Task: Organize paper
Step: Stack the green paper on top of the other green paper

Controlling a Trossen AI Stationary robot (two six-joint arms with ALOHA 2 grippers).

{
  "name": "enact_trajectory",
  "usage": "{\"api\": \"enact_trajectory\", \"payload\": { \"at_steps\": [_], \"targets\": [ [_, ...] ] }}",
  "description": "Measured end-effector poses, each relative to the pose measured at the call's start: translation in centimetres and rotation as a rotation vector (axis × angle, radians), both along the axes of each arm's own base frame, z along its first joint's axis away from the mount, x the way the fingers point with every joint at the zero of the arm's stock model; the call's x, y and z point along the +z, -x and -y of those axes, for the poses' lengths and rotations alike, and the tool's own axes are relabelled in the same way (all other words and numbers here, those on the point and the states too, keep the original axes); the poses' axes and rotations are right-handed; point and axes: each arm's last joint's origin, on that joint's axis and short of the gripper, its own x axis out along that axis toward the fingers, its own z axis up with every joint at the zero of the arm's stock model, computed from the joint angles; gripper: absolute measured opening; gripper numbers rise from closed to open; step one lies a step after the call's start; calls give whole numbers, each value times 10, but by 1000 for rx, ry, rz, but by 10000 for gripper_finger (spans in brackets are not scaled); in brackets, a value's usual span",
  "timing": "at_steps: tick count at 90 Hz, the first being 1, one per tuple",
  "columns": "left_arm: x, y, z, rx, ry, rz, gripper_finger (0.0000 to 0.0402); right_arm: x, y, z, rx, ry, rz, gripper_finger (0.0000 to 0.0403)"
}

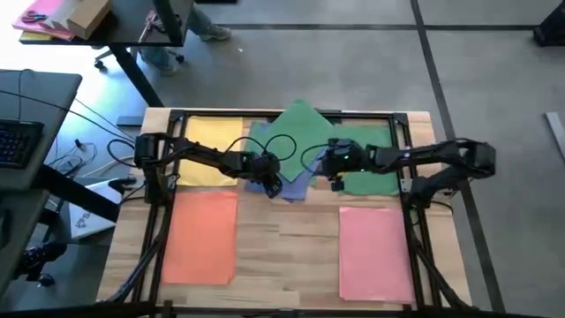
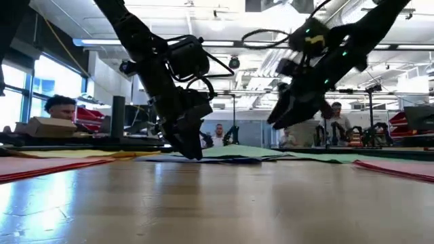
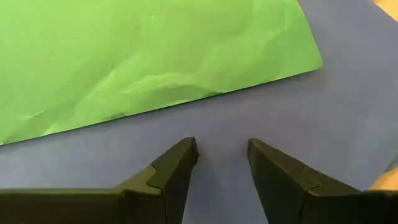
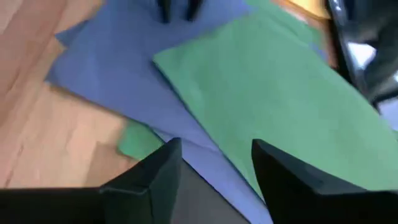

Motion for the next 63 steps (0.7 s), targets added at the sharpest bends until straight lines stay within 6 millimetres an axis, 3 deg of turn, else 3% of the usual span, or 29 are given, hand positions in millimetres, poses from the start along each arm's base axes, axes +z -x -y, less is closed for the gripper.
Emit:
{"api": "enact_trajectory", "payload": {
  "at_steps": [44,63],
  "targets": [
    [0,0,0,-25,1,-2,145,-45,-78,-12,195,176,-48,188],
    [0,-1,1,-34,4,1,145,-40,-92,-9,172,295,-59,173]
  ]
}}
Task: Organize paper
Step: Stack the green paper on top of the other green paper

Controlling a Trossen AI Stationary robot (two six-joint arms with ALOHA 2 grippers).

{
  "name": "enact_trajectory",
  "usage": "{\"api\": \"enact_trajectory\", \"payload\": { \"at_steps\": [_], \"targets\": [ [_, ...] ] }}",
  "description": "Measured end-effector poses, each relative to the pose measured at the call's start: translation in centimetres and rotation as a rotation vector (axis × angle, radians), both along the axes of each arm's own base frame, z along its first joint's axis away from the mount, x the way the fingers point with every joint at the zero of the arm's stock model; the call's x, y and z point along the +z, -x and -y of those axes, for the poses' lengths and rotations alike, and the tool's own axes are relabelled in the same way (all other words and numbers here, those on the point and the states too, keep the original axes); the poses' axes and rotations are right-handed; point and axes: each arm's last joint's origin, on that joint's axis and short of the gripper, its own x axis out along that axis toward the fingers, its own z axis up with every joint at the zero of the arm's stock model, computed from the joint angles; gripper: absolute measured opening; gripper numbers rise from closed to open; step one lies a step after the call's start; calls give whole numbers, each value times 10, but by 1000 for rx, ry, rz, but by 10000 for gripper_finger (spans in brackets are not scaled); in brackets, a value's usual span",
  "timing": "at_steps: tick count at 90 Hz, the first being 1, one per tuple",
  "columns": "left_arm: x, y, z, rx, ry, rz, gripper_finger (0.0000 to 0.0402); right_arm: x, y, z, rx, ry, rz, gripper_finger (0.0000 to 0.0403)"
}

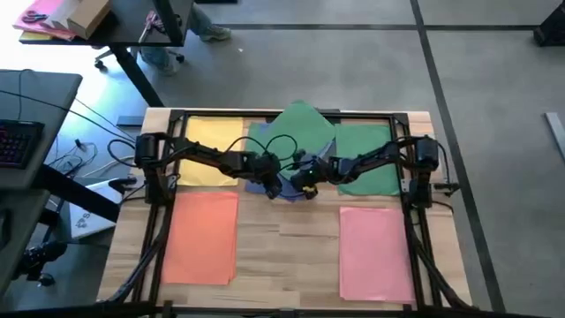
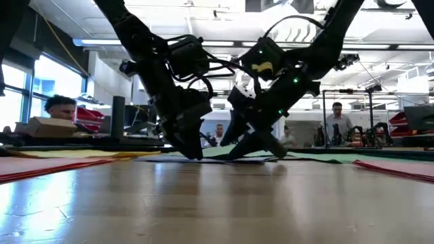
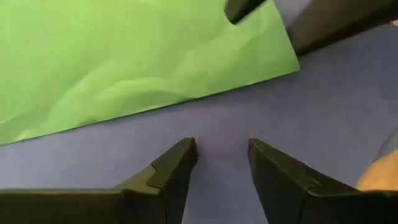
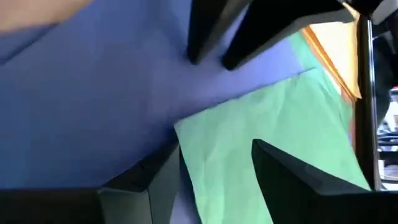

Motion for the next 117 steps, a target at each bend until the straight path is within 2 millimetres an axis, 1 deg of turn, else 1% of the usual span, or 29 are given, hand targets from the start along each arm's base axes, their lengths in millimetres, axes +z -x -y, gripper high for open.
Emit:
{"api": "enact_trajectory", "payload": {
  "at_steps": [19,30,39,53,61,74,90,98,106,112,117],
  "targets": [
    [0,0,0,0,0,1,145,2,-1,1,-17,6,8,141],
    [0,0,0,0,0,3,145,0,0,2,-41,-78,29,117],
    [0,0,0,0,-1,4,145,-8,-1,3,-92,-129,24,97],
    [0,0,0,6,-12,1,145,-16,-3,3,-128,-118,29,70],
    [0,0,0,6,-12,1,145,-16,-4,4,-161,-117,48,52],
    [0,0,0,6,-11,1,145,-15,-4,6,-232,-93,74,8],
    [0,0,0,7,-11,-1,145,-12,-5,8,-350,-143,100,1],
    [0,1,0,7,-9,-10,145,2,-4,8,-421,-188,139,0],
    [-1,2,0,7,-7,-27,145,27,1,9,-487,-241,183,0],
    [-1,3,0,10,-10,-40,145,50,10,10,-530,-269,228,0],
    [-1,3,0,14,-16,-44,145,74,19,11,-561,-289,283,0]
  ]
}}
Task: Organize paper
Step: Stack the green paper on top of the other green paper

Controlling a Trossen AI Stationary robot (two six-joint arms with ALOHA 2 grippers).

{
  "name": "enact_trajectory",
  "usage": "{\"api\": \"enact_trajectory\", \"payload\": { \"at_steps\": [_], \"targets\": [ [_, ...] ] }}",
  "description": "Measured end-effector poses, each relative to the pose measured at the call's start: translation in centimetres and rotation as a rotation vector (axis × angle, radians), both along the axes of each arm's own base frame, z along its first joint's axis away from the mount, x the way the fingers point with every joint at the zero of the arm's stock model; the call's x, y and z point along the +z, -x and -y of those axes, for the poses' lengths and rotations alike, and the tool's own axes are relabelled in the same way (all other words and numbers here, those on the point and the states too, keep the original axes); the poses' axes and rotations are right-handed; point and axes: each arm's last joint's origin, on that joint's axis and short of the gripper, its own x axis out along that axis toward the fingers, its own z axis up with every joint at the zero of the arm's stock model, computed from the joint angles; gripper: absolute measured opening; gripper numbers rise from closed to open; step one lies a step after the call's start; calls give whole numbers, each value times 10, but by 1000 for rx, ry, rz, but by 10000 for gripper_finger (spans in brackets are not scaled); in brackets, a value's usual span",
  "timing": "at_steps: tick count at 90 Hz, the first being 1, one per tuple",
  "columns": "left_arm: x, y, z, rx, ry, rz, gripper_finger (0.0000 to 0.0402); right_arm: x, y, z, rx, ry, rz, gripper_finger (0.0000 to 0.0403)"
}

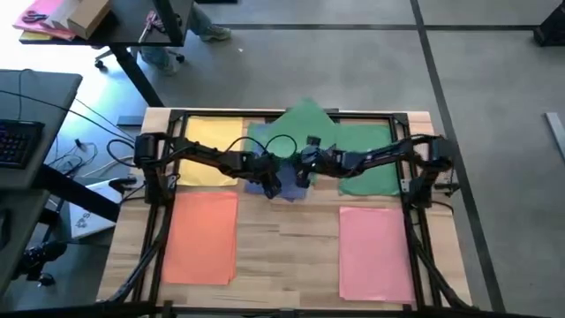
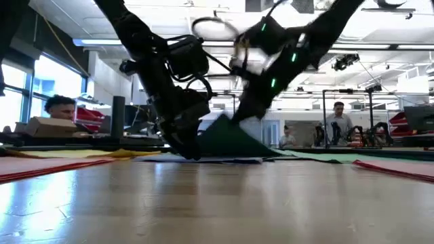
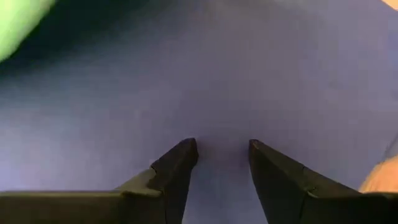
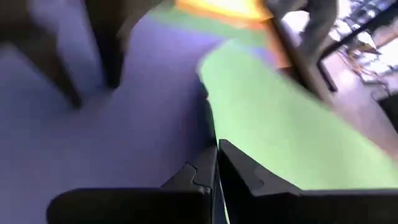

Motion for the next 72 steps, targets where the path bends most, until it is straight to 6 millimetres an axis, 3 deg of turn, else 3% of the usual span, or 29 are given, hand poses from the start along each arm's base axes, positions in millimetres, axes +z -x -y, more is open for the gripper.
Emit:
{"api": "enact_trajectory", "payload": {
  "at_steps": [14,29,48,63,72],
  "targets": [
    [0,0,-1,23,-16,2,145,59,42,5,-131,-104,103,0],
    [0,-1,-2,50,-42,15,145,101,96,4,-280,-217,171,0],
    [1,-2,-2,54,-42,30,145,168,155,-7,-369,-380,569,0],
    [1,-2,-2,71,-34,37,145,190,201,-16,-483,-555,719,0],
    [1,-2,-2,71,-33,37,145,179,228,-20,-668,-633,578,0]
  ]
}}
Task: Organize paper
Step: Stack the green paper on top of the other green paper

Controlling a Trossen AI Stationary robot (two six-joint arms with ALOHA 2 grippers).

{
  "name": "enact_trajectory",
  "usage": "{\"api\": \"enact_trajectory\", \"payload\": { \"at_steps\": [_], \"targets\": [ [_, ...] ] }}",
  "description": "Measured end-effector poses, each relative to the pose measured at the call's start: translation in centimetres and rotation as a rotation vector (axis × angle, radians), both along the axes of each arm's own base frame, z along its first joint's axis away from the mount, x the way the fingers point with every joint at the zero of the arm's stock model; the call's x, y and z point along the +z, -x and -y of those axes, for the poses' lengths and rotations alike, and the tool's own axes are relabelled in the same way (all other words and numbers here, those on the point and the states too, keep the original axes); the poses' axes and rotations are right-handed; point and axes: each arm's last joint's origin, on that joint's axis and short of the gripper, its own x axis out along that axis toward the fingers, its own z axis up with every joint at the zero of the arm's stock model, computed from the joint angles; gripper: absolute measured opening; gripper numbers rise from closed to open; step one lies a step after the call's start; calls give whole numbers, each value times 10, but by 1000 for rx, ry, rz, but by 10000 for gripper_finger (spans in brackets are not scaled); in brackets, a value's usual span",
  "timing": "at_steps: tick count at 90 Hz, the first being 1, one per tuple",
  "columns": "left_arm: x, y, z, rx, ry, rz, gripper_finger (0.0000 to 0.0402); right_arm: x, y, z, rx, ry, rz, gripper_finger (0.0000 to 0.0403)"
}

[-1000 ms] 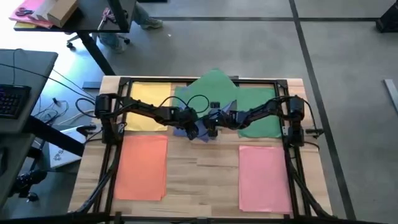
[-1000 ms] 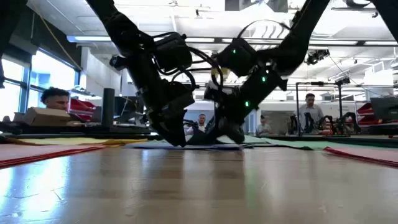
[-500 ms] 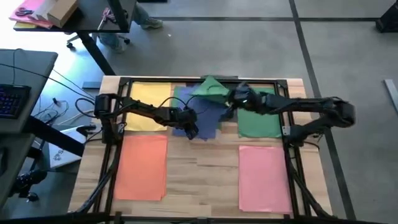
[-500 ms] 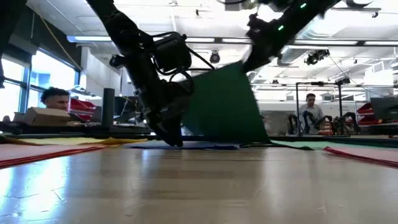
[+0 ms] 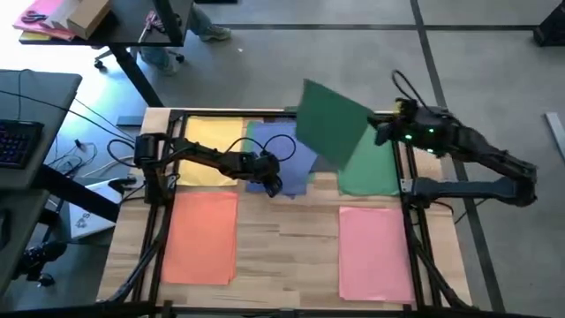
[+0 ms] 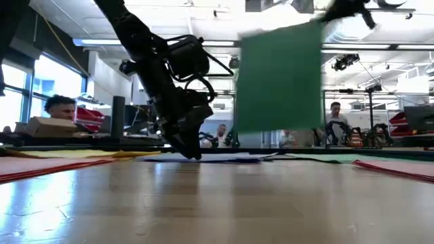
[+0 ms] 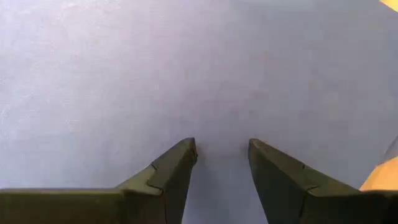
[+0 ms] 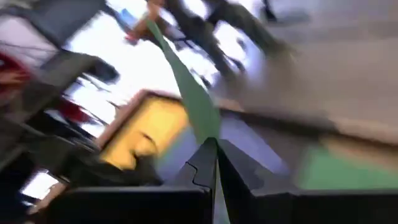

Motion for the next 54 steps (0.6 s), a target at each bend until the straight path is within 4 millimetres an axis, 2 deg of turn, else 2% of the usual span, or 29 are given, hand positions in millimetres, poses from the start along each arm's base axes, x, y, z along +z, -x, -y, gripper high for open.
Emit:
{"api": "enact_trajectory", "payload": {
  "at_steps": [9,19,27,39,54],
  "targets": [
    [0,0,0,0,-1,1,145,-20,16,-1,-75,-67,-246,0],
    [0,0,0,0,0,2,145,-49,13,4,-67,-72,-479,0],
    [0,0,0,-1,0,2,145,-71,2,13,-91,-36,-564,0],
    [0,0,0,-6,10,4,145,-104,-12,29,-169,-4,-597,0],
    [0,-1,2,-19,29,9,145,-141,-18,44,-189,-34,-686,0]
  ]
}}
